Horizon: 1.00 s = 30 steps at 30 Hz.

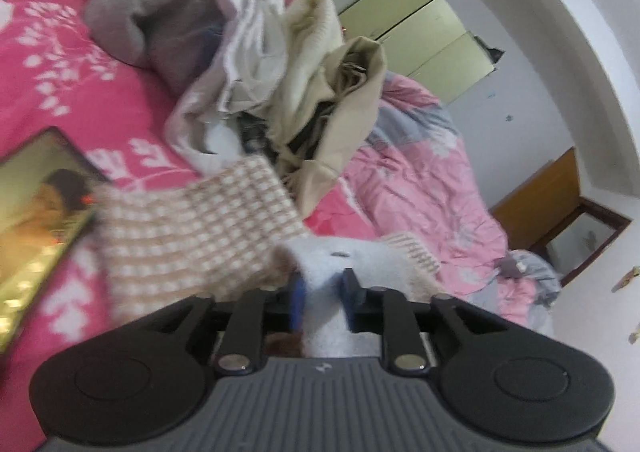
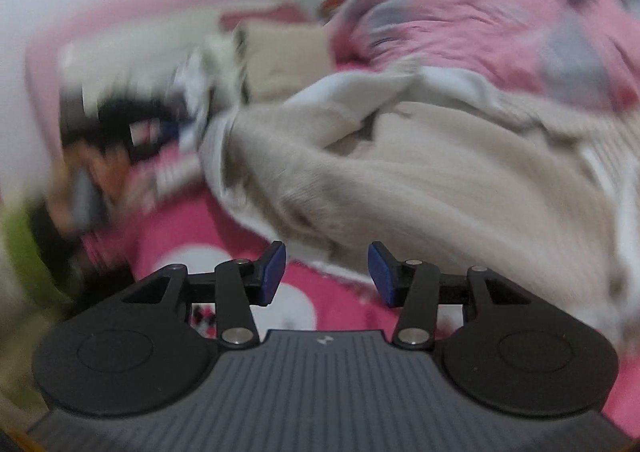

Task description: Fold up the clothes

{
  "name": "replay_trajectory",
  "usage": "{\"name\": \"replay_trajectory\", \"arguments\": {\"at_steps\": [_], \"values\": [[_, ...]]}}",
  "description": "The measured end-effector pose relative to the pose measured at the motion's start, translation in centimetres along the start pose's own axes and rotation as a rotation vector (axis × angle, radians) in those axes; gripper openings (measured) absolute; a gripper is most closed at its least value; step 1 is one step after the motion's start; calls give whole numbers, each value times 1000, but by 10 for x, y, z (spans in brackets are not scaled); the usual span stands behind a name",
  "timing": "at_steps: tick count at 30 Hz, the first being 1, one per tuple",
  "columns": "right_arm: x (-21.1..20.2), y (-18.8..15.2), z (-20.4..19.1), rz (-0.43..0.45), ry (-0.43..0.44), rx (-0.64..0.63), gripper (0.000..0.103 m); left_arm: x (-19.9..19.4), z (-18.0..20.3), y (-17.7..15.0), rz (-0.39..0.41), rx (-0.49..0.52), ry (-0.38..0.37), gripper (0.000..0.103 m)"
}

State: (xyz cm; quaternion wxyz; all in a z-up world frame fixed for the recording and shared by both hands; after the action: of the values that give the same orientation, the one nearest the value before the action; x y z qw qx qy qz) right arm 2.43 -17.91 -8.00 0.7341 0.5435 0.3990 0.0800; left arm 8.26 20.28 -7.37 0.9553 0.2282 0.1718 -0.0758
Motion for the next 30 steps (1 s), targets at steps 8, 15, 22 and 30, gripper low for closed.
{"name": "replay_trajectory", "arguments": {"at_steps": [8, 15, 22, 30], "values": [[74, 19, -35, -85, 60, -243, 43, -47, -15, -22, -18, 72, 21, 71], [95, 28, -53, -84, 7, -351, 42, -55, 5, -97, -212, 244, -92, 82], [68, 15, -37, -97, -93, -288, 42, -24, 27, -146, -282, 424, 20, 74], [-12, -39, 40, -18, -115, 370, 44, -13, 22, -148, -273, 372, 76, 8]]}}
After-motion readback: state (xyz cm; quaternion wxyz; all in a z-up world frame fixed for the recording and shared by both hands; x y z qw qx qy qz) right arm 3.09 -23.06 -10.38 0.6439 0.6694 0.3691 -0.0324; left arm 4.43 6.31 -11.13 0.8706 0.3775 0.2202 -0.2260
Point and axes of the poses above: each gripper's, at about its wrist camera, not at the fingertips, and x roughly the way its jaws point, z to its right, y to its top, the point moved 4 cm from there along x, roughly the way its jaws point, and after that the axes turned 13 degrees about -x, right-handed, at the moved point
